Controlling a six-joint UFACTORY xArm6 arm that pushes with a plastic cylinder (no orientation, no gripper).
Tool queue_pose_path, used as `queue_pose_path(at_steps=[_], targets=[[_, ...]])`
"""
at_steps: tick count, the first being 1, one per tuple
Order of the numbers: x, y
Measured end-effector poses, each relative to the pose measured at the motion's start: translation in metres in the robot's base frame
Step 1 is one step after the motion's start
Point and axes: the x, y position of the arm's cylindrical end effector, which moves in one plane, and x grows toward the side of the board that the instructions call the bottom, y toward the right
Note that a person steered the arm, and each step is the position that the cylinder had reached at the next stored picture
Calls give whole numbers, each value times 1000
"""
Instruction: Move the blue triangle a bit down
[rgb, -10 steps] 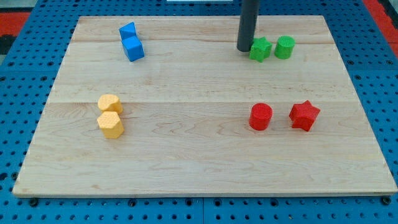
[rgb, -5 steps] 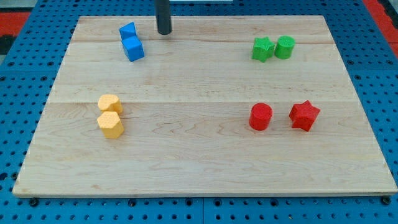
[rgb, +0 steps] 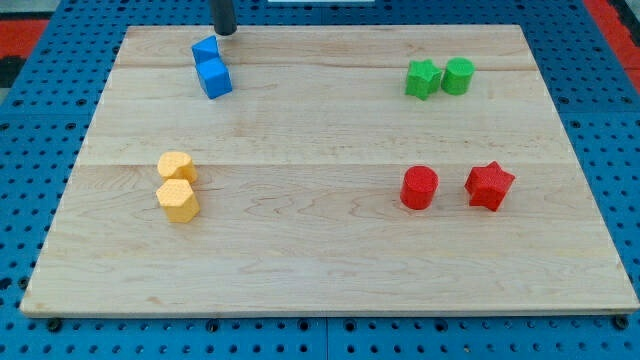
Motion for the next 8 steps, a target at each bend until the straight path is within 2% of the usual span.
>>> queue_pose_path(at_steps=[1,3,8], targets=[[0,-18],[17,-18],[30,-18]])
